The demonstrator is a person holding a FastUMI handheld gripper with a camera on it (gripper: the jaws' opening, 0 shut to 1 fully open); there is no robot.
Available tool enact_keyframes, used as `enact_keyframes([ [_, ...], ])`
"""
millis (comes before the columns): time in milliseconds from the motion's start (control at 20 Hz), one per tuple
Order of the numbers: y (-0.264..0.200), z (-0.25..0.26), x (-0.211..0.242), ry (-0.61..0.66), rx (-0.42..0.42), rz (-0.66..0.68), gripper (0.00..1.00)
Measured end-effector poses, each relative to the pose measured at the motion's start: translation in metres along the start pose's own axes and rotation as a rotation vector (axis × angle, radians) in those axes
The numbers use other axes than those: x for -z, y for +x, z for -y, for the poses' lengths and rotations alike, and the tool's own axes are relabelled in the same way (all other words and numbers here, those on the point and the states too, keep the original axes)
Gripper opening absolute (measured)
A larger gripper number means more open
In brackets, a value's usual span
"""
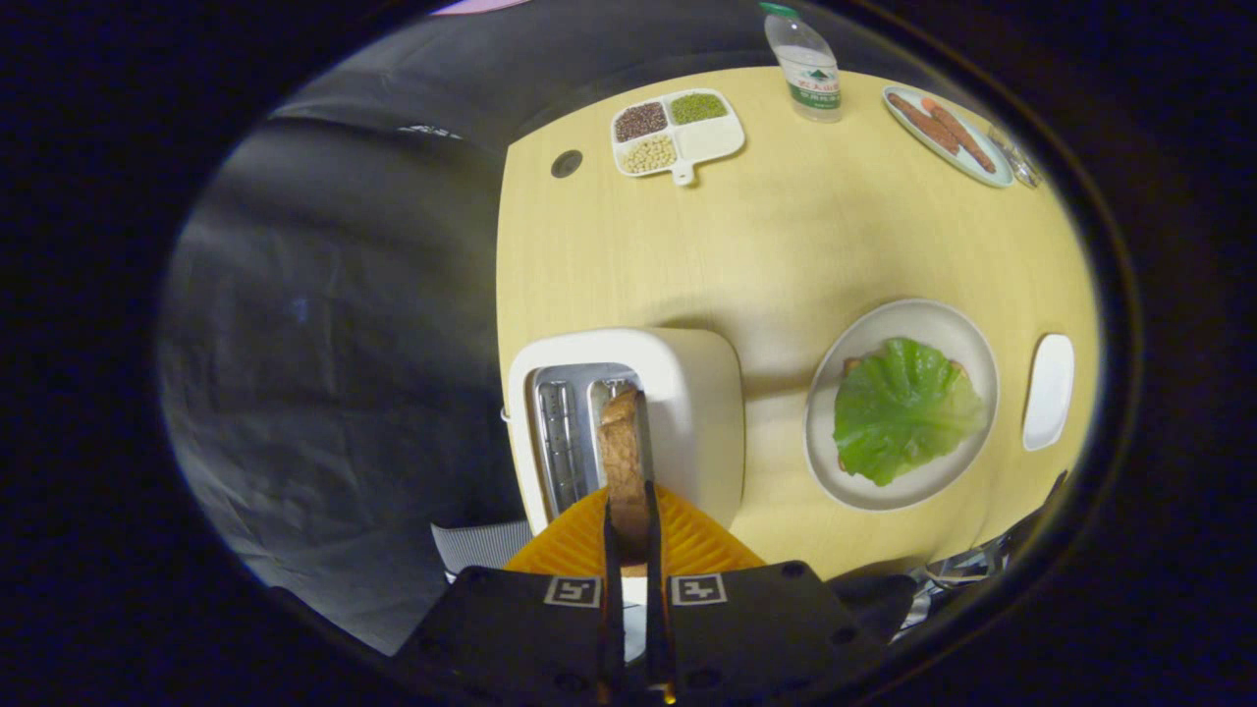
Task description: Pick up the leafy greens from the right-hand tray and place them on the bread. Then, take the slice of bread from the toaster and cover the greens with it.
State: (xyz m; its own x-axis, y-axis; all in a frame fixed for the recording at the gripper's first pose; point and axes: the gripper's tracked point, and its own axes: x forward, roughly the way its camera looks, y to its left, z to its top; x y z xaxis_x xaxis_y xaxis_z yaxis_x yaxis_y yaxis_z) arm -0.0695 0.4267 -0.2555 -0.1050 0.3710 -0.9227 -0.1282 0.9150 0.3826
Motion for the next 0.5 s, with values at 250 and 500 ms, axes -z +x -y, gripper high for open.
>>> enact_keyframes([
  [250,-0.019,-0.007,0.001,0.016,-0.062,0.006,0.12],
  [500,-0.058,-0.012,0.009,0.039,-0.157,0.016,0.12],
])
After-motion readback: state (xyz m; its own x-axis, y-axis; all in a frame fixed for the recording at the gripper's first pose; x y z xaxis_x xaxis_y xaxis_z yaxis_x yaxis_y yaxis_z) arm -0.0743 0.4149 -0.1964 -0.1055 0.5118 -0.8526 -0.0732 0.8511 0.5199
